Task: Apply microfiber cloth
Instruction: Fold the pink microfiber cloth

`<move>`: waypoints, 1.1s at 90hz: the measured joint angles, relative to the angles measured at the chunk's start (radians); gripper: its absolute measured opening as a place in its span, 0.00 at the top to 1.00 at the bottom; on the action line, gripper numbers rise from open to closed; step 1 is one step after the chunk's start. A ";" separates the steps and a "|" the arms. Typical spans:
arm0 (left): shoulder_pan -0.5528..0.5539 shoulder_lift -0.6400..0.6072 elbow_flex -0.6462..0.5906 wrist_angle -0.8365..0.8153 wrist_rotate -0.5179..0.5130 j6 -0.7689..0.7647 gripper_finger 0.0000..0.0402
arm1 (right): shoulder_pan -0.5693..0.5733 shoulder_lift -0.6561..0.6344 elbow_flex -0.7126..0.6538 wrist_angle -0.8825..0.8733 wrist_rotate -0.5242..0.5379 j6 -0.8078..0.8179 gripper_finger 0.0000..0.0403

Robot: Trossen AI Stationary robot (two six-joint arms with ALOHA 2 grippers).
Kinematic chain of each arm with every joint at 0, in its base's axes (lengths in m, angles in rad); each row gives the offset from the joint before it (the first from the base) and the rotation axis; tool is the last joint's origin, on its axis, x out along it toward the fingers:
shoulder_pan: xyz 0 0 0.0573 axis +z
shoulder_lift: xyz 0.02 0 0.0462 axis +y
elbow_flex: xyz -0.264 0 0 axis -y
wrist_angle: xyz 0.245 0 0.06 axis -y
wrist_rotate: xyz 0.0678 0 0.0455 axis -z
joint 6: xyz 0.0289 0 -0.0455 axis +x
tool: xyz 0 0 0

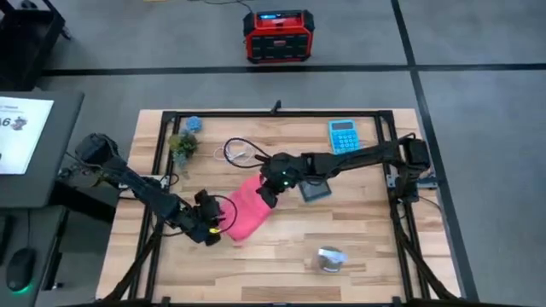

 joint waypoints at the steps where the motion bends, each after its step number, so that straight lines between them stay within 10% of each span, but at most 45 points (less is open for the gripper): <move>1: -0.003 -0.001 -0.002 -0.005 0.004 -0.013 0.83 | 0.002 0.000 0.002 0.000 0.000 0.000 1.00; 69: -0.018 0.036 -0.148 0.198 -0.175 -0.151 0.97 | 0.061 0.106 0.107 -0.020 0.042 -0.012 1.00; 99: -0.022 -0.011 -0.128 0.421 -0.149 0.033 0.98 | -0.002 0.063 0.190 -0.434 0.141 -0.043 1.00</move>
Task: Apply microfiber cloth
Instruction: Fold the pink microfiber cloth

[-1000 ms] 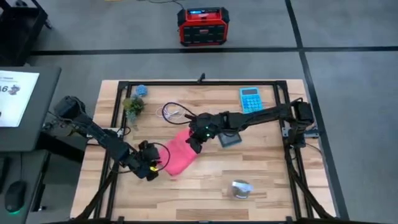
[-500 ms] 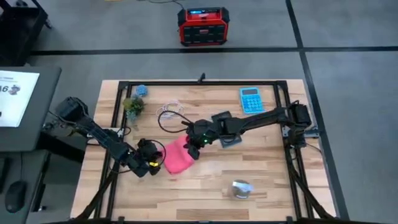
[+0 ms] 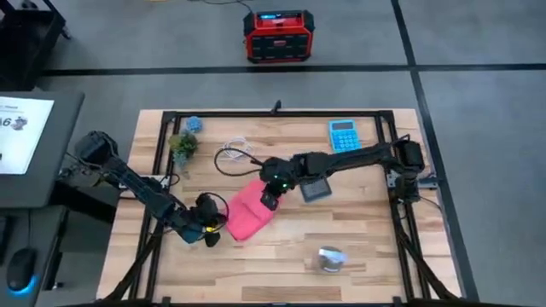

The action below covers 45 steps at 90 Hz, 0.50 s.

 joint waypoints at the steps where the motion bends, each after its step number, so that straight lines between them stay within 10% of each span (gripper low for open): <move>1: 0.002 0.000 0.000 0.004 0.000 0.009 0.98 | -0.001 0.000 0.005 -0.017 0.012 -0.002 1.00; 45: 0.077 0.048 0.000 0.027 -0.021 0.123 0.98 | 0.046 0.043 0.091 -0.011 0.138 -0.021 1.00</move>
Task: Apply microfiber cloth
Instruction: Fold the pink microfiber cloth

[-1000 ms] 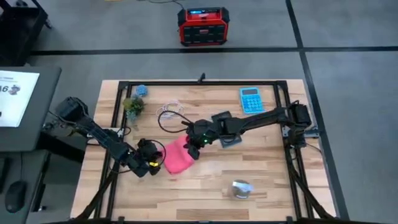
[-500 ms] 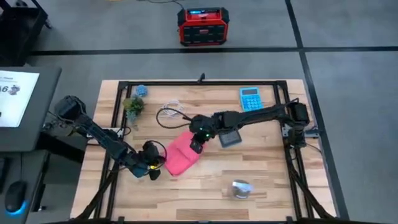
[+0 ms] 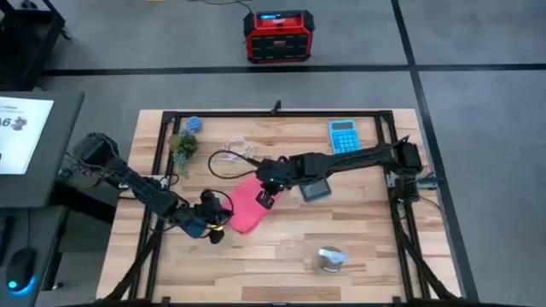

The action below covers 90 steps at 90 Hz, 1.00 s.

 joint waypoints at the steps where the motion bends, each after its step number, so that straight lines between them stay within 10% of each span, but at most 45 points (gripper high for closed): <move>1: 0.001 0.004 0.000 0.000 0.000 -0.001 0.98 | 0.001 0.002 -0.001 0.000 -0.001 0.000 1.00; 35: -0.037 -0.019 0.028 -0.262 0.123 0.027 0.98 | -0.013 0.140 0.004 0.327 -0.230 -0.001 1.00; 90: -0.065 0.006 0.011 -0.046 0.150 0.136 1.00 | -0.011 0.259 -0.001 0.519 -0.370 0.048 0.86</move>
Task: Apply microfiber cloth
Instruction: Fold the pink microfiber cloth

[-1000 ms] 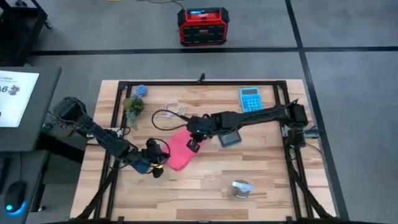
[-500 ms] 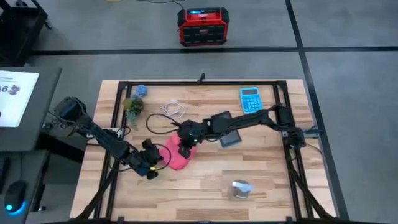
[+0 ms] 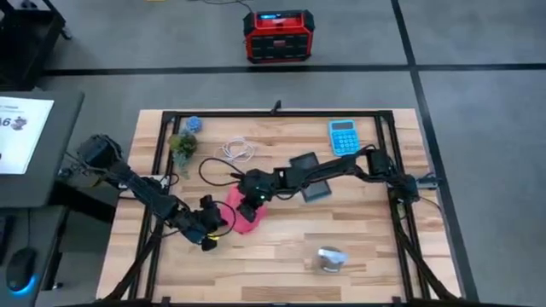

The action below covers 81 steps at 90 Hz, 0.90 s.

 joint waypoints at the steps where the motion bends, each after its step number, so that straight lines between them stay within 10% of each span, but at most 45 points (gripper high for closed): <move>1: 0.000 -0.002 0.002 0.002 -0.005 0.005 1.00 | 0.000 0.000 0.000 0.003 -0.001 -0.003 0.86; 51: -0.063 -0.303 0.106 -0.007 -0.047 0.305 1.00 | 0.026 0.014 0.000 0.145 -0.103 -0.109 0.43; 81: -0.057 -0.298 0.101 -0.057 -0.150 0.292 1.00 | 0.019 0.016 0.000 0.087 -0.103 -0.161 0.38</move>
